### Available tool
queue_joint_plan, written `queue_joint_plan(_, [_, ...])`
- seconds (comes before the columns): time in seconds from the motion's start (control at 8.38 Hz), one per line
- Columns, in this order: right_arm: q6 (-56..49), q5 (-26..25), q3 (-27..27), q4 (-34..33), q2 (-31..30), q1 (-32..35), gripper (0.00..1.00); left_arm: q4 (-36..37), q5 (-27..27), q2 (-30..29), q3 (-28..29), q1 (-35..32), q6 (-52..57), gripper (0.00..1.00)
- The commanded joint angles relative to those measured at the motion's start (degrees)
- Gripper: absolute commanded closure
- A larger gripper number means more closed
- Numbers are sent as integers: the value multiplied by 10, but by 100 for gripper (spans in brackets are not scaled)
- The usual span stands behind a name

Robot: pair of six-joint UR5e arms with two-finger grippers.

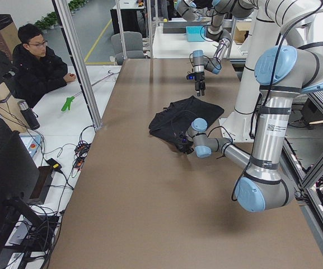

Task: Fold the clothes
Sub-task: 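Grasp the shirt's opposite corner with the left gripper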

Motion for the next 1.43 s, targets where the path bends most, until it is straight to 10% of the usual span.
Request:
queue_joint_plan(0.0, [0,0,0,1,1,-1,5,-1,1,4,-1,1,-1,24])
queue_joint_plan(0.6, [0,1,3,2,0,1,5,0,5,13,-10,-4,4,100])
queue_joint_plan(1.31, [0,-22,0,2,0,6,5,7,-71,-15,1,-115,94,100])
